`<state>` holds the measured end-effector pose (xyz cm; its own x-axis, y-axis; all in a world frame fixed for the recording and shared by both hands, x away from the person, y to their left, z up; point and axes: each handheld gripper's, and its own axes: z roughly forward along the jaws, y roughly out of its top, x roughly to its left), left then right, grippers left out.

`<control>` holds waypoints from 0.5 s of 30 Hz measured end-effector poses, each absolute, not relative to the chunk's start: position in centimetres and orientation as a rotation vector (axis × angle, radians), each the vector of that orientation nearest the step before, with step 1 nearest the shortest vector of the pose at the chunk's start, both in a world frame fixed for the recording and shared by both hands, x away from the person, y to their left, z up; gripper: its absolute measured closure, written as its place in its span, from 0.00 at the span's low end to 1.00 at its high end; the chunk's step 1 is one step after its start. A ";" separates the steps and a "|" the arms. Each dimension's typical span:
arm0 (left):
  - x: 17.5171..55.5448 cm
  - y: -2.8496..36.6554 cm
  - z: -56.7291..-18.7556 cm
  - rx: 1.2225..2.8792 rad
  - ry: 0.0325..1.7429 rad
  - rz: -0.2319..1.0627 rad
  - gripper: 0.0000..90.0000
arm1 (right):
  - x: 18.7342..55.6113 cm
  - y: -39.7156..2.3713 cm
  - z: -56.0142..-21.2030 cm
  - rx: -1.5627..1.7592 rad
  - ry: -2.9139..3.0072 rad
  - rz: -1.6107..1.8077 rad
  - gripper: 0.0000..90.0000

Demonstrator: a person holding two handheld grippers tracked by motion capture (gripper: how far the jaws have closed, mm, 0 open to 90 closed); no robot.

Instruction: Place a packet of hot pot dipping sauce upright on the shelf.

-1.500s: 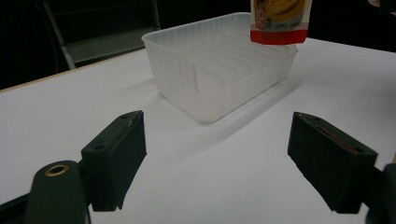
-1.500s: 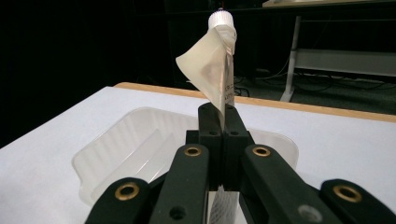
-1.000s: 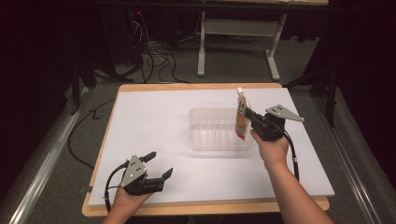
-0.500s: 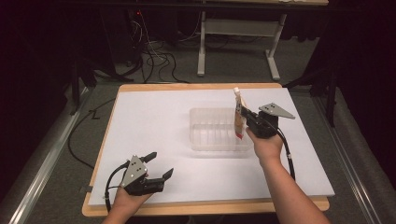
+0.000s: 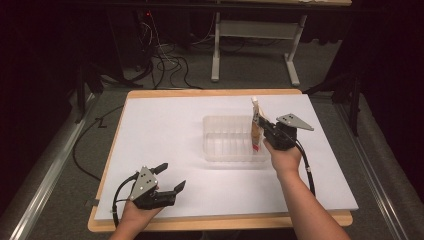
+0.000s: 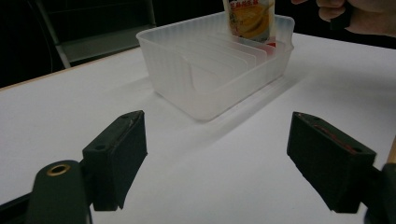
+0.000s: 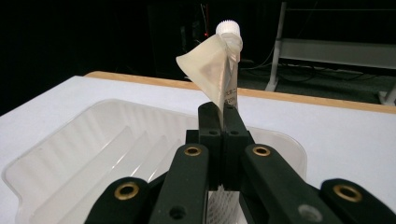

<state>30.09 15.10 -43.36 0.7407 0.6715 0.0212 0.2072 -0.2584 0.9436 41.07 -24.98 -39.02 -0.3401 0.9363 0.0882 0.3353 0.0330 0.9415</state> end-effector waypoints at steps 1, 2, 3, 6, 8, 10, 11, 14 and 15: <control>30.1 15.1 -43.4 1.817 0.685 0.515 0.23 | 41.1 -25.0 -39.1 1.295 1.729 1.308 1.00; 30.1 15.1 -43.4 1.817 0.685 0.515 0.23 | 41.1 -25.0 -39.1 1.295 1.729 1.308 1.00; 30.1 15.1 -43.4 1.817 0.685 0.514 0.23 | 41.0 -25.0 -39.2 1.293 1.730 1.306 1.00; 30.1 15.0 -43.4 1.816 0.684 0.515 0.23 | 40.9 -25.0 -39.4 1.292 1.728 1.306 1.00; 30.1 15.0 -43.4 1.816 0.684 0.515 0.23 | 40.9 -24.9 -39.7 1.294 1.728 1.303 1.00; 30.1 15.1 -43.4 1.817 0.684 0.515 0.23 | 40.8 -25.0 -39.9 1.289 1.728 1.297 1.00; 30.1 15.0 -43.4 1.817 0.685 0.515 0.23 | 40.7 -25.0 -40.1 1.287 1.731 1.292 1.00; 30.1 15.0 -43.4 1.818 0.684 0.514 0.23 | 40.6 -25.0 -40.5 1.285 1.741 1.276 1.00; 30.1 15.0 -43.4 1.818 0.684 0.514 0.23 | 40.5 -25.0 -40.7 1.289 1.739 1.279 1.00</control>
<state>30.11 15.03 -43.40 0.7418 0.6703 0.0215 0.2069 -0.2591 0.9434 40.54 -25.01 -40.66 -0.3339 0.9403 0.0661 0.3435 0.0561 0.9375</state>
